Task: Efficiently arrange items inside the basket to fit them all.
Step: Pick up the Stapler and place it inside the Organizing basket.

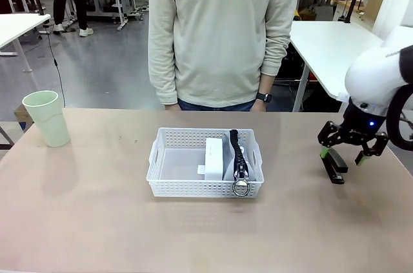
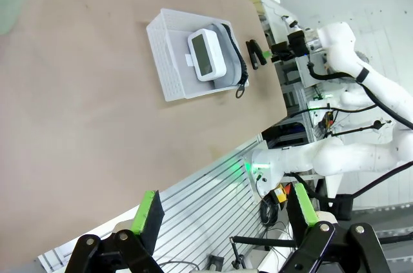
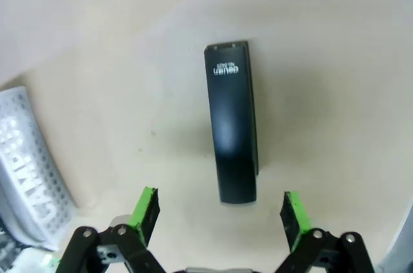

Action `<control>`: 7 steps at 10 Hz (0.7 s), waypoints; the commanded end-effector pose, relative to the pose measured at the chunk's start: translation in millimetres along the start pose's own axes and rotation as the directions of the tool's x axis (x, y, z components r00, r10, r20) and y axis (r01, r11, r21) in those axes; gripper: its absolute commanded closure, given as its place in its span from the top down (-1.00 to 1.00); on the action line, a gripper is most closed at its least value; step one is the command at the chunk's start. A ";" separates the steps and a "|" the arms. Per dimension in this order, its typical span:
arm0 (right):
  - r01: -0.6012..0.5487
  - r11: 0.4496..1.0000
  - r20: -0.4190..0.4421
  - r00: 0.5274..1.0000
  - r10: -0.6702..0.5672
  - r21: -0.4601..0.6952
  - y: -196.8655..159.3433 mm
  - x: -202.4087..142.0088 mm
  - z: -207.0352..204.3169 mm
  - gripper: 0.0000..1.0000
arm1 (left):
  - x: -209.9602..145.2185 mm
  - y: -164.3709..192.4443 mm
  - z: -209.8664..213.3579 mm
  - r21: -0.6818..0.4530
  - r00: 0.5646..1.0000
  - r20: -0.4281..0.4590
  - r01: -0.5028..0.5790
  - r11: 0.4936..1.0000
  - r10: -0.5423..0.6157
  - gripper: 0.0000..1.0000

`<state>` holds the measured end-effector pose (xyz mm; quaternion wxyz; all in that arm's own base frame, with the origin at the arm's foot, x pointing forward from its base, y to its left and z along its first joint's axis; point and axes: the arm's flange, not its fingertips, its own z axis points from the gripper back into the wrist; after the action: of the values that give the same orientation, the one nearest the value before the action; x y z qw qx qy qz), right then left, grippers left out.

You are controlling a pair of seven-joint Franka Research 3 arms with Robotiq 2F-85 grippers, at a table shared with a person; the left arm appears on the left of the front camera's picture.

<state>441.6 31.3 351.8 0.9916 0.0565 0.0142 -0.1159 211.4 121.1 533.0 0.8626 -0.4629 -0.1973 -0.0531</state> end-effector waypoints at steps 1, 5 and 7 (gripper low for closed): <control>-0.237 0.971 0.021 0.971 0.238 -0.022 -9.0 14.6 -26.8 1.00 | 0.6 -0.3 3.0 -0.018 1.000 0.006 0.017 1.000 -0.017 1.00; -0.200 0.979 0.042 0.979 0.201 -0.033 -9.1 15.0 -30.2 1.00 | 0.6 -0.3 3.0 -0.018 1.000 0.006 0.017 1.000 -0.017 1.00; -0.175 0.983 0.045 0.983 0.178 -0.057 -6.5 14.2 -33.3 1.00 | 0.6 -0.3 3.0 -0.018 1.000 0.006 0.017 1.000 -0.017 1.00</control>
<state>454.7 21.0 317.8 0.9989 0.0439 -0.0015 -0.0164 211.5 121.2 533.0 0.8626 -0.4629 -0.1973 -0.0531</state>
